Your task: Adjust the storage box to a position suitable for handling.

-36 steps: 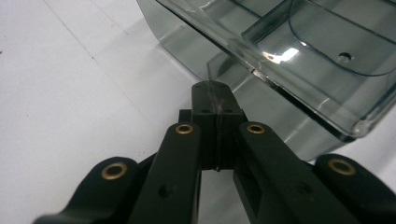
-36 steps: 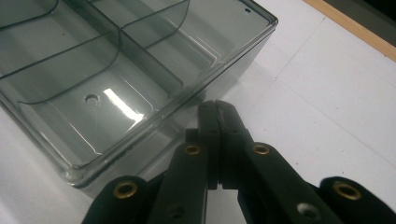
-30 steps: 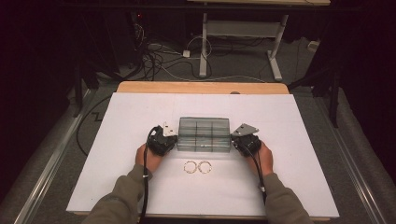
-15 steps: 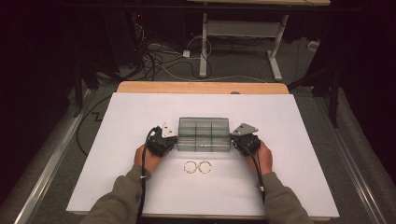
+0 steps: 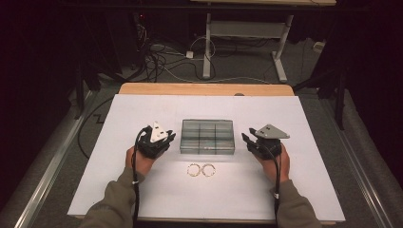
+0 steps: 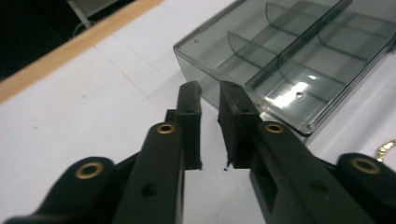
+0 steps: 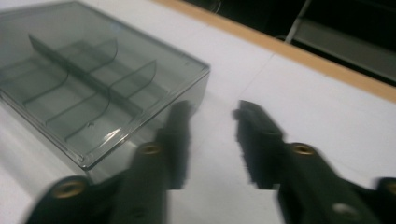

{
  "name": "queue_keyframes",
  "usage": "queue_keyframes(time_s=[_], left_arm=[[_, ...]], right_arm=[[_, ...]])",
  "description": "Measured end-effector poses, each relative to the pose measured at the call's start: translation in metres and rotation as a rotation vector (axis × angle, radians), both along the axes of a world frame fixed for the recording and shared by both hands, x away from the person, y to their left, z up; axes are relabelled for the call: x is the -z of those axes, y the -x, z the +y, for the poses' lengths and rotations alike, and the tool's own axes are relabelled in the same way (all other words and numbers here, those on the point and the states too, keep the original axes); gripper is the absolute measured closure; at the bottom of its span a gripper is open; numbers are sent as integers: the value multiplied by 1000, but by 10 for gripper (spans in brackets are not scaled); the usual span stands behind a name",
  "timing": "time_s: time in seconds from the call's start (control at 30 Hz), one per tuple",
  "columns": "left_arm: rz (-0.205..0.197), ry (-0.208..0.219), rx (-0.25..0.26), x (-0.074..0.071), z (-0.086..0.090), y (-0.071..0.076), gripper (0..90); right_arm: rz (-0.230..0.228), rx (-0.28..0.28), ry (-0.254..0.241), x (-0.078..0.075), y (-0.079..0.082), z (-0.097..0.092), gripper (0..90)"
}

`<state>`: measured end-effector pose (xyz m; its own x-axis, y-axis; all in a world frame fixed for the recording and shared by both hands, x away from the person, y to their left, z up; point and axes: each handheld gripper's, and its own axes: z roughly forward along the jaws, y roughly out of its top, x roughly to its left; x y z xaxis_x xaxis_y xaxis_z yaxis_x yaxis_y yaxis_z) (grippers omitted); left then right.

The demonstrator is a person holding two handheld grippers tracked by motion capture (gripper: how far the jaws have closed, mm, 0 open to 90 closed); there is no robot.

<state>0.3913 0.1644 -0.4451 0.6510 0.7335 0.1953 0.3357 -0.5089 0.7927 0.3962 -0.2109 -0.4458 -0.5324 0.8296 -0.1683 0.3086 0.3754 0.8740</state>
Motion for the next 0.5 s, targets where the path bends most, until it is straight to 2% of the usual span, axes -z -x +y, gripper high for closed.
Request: queue_keyframes(time_s=[0.07,0.1,0.2,0.23,0.3,0.33,0.37,0.5], left_arm=[[-18,3,27,-5,1,4,698],[-38,-9,51,-8,1,9,649],[-41,7,66,-11,2,14,533],[-49,11,75,-13,3,15,533],[-71,21,77,-16,5,19,470],[-79,27,77,-17,7,20,404],[-84,31,80,-18,8,22,404],[-110,43,90,-21,12,28,311]], right_arm=[[-26,-9,-30,-7,6,-5,507],[-50,2,-34,-11,9,-8,485],[-98,-3,-77,-23,20,-15,425],[-98,-3,-77,-23,20,-15,425],[-114,-6,-84,-28,27,-18,388],[-129,-18,-72,-32,33,-20,369],[-129,-18,-72,-32,33,-20,369],[-149,-32,-71,-36,43,-23,337]])
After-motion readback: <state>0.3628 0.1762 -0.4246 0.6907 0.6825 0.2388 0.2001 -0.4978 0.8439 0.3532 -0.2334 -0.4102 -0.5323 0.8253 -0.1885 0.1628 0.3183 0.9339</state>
